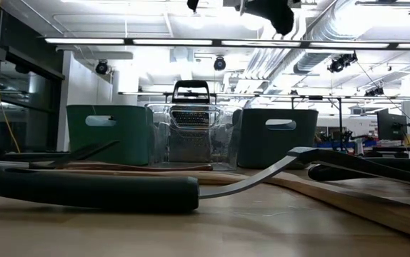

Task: Pick & Place Kitchen Items
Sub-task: Put the table knife into the blue bin

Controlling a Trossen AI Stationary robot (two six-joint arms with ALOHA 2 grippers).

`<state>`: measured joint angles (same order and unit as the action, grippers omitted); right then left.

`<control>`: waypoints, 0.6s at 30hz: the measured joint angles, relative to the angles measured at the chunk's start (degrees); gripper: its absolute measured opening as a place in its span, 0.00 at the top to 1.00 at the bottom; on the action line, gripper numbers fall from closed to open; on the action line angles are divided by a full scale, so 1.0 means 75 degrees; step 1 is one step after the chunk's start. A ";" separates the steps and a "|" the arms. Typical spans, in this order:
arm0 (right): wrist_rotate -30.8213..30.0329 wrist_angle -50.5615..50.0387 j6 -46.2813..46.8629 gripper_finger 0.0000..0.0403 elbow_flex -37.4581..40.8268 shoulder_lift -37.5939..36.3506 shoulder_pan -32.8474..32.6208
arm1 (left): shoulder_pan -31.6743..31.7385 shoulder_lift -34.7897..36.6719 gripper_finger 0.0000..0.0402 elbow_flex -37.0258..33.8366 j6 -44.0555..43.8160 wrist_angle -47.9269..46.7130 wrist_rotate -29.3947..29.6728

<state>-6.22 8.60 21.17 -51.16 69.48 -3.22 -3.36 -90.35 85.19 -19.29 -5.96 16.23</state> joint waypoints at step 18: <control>-0.0051 0.0103 0.0029 0.81 0.0000 0.0223 0.0195 | 0.0003 0.0000 0.92 0.0000 -0.0059 -0.0035 0.0003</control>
<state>-6.61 9.37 21.38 -51.16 71.16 -1.76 -3.33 -90.35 85.19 -19.73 -6.22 16.25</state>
